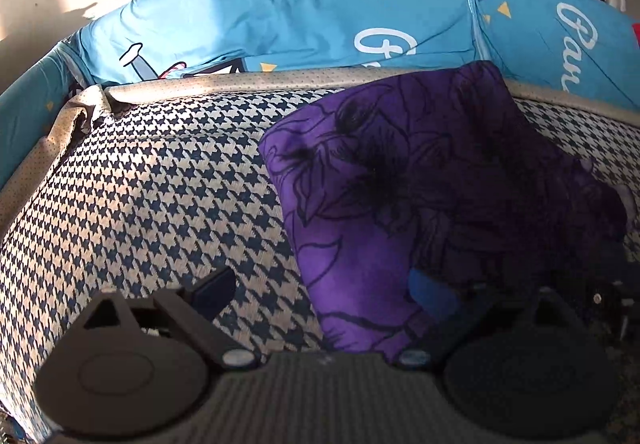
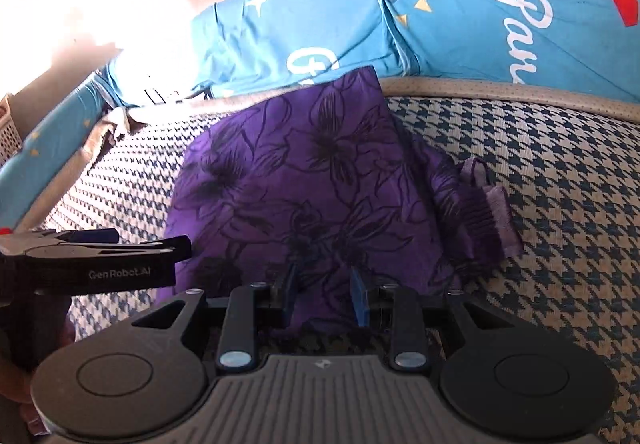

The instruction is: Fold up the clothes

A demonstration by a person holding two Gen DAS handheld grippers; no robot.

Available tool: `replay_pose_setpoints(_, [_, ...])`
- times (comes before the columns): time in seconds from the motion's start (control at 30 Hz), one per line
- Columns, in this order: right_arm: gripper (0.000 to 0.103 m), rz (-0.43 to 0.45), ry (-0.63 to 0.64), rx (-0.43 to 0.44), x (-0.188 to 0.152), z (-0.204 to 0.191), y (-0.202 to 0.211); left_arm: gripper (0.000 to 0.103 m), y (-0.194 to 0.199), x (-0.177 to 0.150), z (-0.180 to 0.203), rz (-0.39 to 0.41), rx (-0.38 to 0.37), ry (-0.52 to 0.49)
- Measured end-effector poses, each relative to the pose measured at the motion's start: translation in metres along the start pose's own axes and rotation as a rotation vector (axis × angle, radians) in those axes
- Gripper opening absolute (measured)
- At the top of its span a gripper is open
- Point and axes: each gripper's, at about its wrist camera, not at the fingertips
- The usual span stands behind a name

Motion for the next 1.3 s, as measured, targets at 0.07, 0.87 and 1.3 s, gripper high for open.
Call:
replay_pose_setpoints(0.07, [0.031, -0.006, -0.011, -0.016, 0.001, 0.000, -0.006, 0.102, -0.002, 0.000, 0.003, 0.003, 0.016, -0.009])
replay_pose_setpoints(0.87, [0.047, -0.017, -0.094, -0.075, 0.008, 0.005, -0.014, 0.103, 0.004, 0.001, 0.010, -0.037, 0.077, 0.032])
replay_pose_setpoints(1.3, [0.071, 0.000, -0.037, -0.095, 0.007, -0.002, 0.025, 0.103, 0.024, -0.020, 0.013, -0.098, 0.039, 0.090])
Point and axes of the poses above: each gripper's, at about its wrist camera, not at the fingertips, and y roughly against the way its jaws point, z to its right, x to its top, and after that the axes turned 6 degrees about y, right-handed
